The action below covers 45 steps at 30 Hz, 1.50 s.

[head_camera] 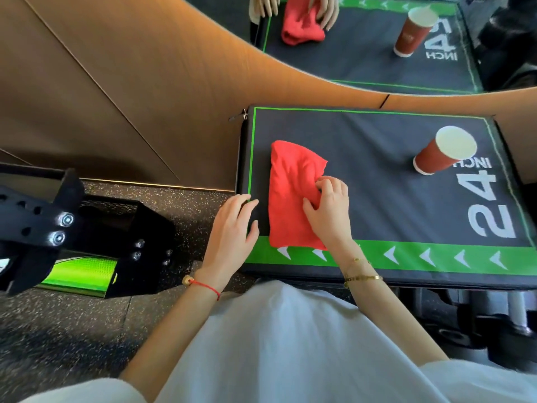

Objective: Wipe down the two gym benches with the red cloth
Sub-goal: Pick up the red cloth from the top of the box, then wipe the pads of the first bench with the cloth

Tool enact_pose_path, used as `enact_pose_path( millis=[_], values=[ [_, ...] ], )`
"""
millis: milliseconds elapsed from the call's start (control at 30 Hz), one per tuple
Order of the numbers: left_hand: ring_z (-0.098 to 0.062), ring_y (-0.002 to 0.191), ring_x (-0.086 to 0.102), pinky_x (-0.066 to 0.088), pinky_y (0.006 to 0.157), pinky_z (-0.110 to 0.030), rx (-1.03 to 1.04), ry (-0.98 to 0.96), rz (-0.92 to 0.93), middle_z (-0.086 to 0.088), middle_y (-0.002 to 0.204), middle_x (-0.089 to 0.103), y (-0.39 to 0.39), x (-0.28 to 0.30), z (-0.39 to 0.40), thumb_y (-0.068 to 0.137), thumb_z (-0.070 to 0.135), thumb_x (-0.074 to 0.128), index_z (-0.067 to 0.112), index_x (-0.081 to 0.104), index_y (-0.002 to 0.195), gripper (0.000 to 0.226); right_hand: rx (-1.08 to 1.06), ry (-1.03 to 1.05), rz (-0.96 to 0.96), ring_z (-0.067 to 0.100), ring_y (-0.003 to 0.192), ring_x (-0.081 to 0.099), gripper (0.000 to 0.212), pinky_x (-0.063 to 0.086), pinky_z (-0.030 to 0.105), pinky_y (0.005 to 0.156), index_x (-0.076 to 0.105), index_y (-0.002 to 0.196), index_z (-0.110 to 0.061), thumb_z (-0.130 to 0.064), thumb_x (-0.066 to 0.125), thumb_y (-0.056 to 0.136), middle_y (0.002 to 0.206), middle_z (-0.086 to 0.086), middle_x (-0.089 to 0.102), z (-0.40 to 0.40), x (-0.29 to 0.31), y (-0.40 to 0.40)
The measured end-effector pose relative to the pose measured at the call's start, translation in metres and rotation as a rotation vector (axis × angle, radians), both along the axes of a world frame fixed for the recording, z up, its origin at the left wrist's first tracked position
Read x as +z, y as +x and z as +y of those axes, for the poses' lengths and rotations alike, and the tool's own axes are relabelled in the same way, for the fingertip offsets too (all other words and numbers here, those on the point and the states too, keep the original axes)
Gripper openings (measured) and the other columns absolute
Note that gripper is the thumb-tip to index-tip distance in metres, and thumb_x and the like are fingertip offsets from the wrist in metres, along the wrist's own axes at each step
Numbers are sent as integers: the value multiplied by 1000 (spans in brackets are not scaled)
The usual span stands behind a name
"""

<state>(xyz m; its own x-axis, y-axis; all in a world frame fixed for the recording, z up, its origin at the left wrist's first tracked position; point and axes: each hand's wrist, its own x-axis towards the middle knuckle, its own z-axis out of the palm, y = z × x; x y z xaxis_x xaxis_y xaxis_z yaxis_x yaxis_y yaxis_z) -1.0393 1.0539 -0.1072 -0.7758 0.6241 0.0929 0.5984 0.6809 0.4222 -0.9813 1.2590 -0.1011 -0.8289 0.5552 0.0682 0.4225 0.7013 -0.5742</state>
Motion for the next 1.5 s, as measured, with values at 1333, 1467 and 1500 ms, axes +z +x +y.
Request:
enact_pose_path(
  millis=[1333,1467,1500],
  values=[
    [-21,125,53,38,111,-37,-876,108,-54,-1,126,62,31,41,-57,93,13,57,13,61,126,33,-982,-412,511,10,71,53,32,45,34,69,52,102,-19,-13,55,71,81,-4,61,-209,42,186],
    [-22,126,53,39,110,-40,-1046,70,-77,-4,127,62,58,41,-67,94,14,56,12,60,128,34,-1145,-393,526,11,72,53,32,45,36,70,52,103,-15,-5,57,73,80,-4,60,-258,37,222],
    [-22,126,53,39,109,-42,-1086,61,-81,-4,127,62,65,40,-70,95,14,56,12,60,129,34,-1189,-382,530,10,71,53,32,45,35,70,52,103,-15,-3,58,74,80,-6,60,-269,36,231]
  ],
)
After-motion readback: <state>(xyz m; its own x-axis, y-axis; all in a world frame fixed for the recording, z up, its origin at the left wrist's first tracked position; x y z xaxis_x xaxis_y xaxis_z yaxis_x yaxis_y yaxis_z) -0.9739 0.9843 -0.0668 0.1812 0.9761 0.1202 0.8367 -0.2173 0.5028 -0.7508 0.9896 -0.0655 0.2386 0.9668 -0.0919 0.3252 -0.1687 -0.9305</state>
